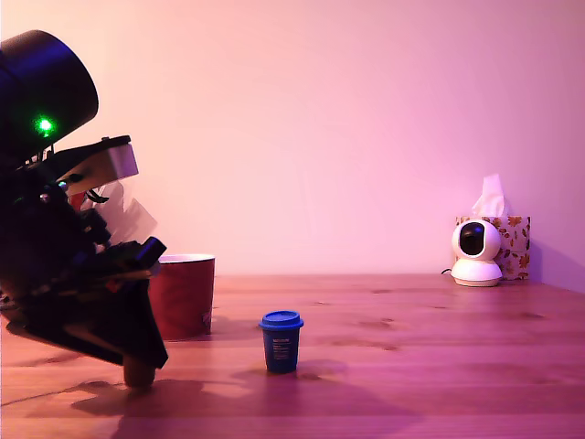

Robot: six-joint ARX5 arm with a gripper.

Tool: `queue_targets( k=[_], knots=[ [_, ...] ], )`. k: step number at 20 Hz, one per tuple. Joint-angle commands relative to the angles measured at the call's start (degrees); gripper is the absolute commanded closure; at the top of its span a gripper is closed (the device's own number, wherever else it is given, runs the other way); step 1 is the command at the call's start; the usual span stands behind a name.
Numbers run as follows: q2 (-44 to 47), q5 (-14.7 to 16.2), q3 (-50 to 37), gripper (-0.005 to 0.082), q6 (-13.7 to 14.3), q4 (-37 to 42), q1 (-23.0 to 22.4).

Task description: Pick up the coffee capsules on the table and drop them inside the coffee cup

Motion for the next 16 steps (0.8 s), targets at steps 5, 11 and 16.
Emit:
queue_targets(
  k=[5,11,16],
  knots=[
    [0.50,0.59,0.24,0.0537,0.26,4.07,0.20],
    [-1.86,4.76,0.39,0.0537,0.26,12.33,0.20],
    [-5.16,4.31,0.50,0.0537,0.48,20.87,0.24]
  ],
)
